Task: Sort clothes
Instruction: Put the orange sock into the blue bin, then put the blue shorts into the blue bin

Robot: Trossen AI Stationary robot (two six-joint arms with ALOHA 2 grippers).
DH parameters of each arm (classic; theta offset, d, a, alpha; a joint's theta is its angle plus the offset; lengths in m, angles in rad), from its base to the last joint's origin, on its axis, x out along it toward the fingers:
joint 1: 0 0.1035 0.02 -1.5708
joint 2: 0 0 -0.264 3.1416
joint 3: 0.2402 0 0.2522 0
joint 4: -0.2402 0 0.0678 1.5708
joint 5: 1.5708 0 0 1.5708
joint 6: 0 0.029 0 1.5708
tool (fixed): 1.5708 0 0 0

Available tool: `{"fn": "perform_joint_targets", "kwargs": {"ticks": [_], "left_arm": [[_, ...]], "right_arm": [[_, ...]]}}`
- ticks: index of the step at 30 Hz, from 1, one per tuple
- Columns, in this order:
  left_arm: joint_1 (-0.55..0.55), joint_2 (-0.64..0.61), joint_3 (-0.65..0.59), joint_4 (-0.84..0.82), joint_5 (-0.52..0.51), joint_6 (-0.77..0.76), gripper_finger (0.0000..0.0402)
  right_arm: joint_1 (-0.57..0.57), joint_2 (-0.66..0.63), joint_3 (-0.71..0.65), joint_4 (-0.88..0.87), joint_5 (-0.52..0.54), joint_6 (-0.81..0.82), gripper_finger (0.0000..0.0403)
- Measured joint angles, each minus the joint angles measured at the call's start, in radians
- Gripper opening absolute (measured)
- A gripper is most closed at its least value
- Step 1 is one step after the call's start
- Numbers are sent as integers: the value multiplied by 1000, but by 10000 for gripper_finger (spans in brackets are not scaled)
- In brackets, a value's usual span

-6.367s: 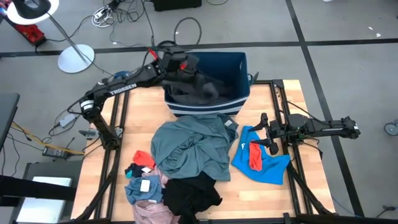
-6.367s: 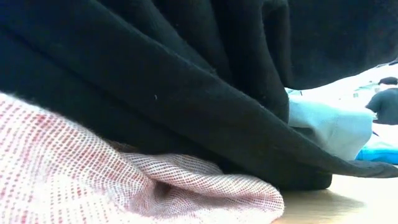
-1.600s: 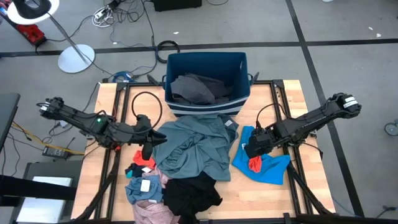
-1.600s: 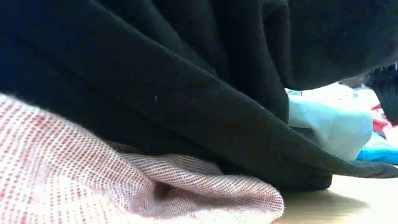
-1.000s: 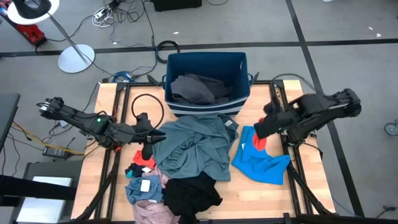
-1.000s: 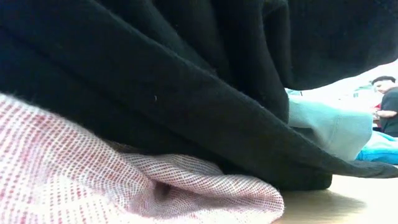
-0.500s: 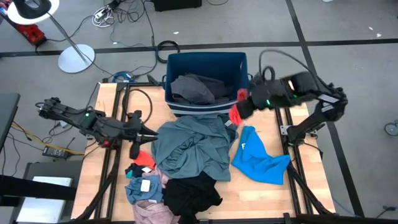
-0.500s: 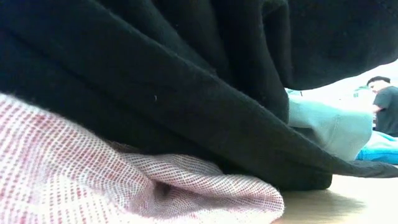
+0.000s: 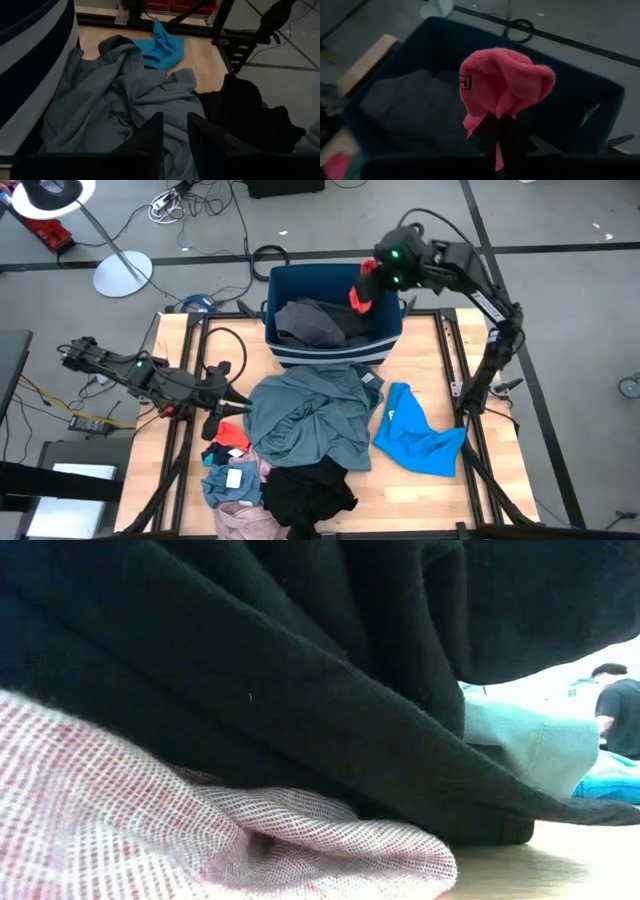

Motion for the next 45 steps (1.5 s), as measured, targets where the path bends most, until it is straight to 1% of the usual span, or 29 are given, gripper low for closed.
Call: {"fn": "perform_joint_targets", "kwargs": {"ticks": [5,10,13,17,23,26,28,32,35,38,41,45], "left_arm": [[0,0,0,1,8,-22,92],[0,0,0,1,11,-26,92],[0,0,0,9,10,-26,92],[0,2,0,38,10,-50,92],[0,1,0,80,10,26,92],[0,1,0,83,10,53,92],[0,1,0,78,10,54,92],[0,1,0,77,10,56,92],[0,1,0,75,10,56,92],[0,1,0,76,10,56,92],[0,1,0,76,10,56,92],[0,1,0,76,10,56,92]], "right_arm": [[-62,33,0,9,-49,-44,79],[-84,33,0,66,-57,-56,147],[-95,13,-2,56,-57,-57,178],[-99,-47,0,-3,-68,-63,205],[-41,-135,-1,-206,-74,-3,234],[25,-201,-43,-195,-103,30,250],[78,-236,-58,-192,-104,64,260],[180,-314,-145,-194,-100,172,274],[265,-366,-248,-194,-100,237,276],[347,-407,-388,-193,-117,281,275],[409,-448,-546,-194,-132,366,272],[460,-504,-755,-194,-218,477,273]]}}
